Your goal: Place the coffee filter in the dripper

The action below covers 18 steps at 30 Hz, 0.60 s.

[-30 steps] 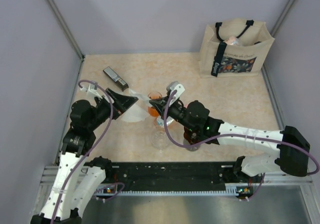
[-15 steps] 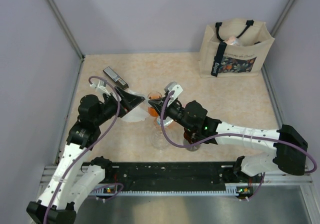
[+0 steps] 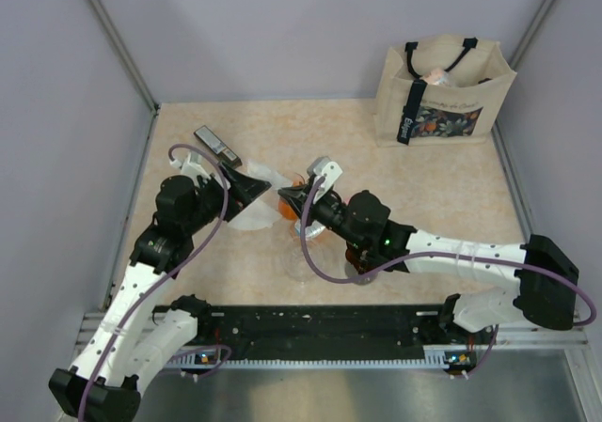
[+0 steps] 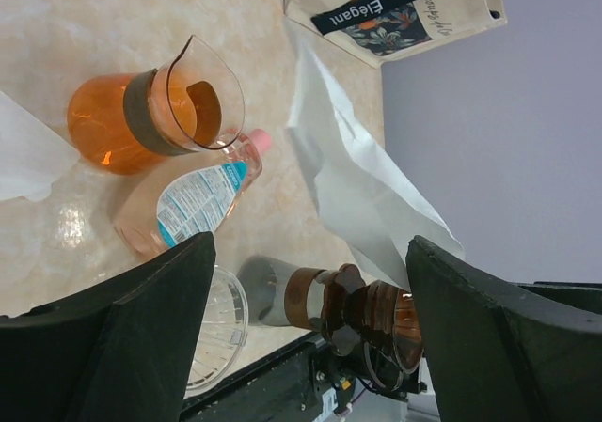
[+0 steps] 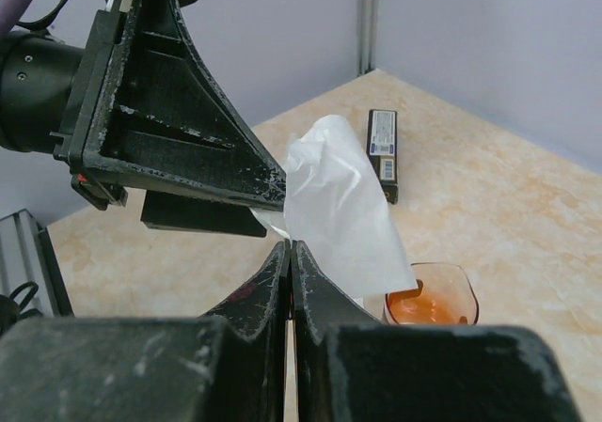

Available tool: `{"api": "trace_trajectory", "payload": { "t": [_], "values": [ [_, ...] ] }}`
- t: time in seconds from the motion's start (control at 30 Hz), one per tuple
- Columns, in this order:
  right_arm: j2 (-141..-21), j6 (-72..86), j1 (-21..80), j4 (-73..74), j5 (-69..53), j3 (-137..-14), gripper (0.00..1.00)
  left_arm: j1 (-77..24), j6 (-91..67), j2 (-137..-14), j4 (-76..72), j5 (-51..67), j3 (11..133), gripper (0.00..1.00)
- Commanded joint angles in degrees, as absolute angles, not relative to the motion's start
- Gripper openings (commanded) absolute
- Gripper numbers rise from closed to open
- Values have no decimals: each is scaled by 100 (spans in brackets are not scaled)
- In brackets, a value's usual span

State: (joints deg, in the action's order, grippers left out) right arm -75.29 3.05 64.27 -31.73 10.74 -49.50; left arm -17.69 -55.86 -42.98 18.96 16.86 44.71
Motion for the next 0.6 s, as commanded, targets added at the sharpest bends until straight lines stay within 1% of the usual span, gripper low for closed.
{"api": "trace_trajectory", "payload": {
  "t": [0.0, 0.23, 0.4, 0.57],
  "values": [
    [-7567, 79, 6583, -3472, 1046, -5071, 0, -1793, -5598, -4262, 1890, 1538, 4641, 85],
    [-7646, -413, 6767, -3612, 1028, -5010, 0, -1802, -5844, -4403, 1802, 1512, 4614, 73],
    [-7673, -361, 6803, -3665, 1090, -4940, 0, -1802, -5985, -4473, 1714, 1538, 4570, 66],
    [-7725, -422, 6847, -3656, 1160, -4922, 0, -1802, -6056, -4491, 1670, 1626, 4544, 63]
  ]
}}
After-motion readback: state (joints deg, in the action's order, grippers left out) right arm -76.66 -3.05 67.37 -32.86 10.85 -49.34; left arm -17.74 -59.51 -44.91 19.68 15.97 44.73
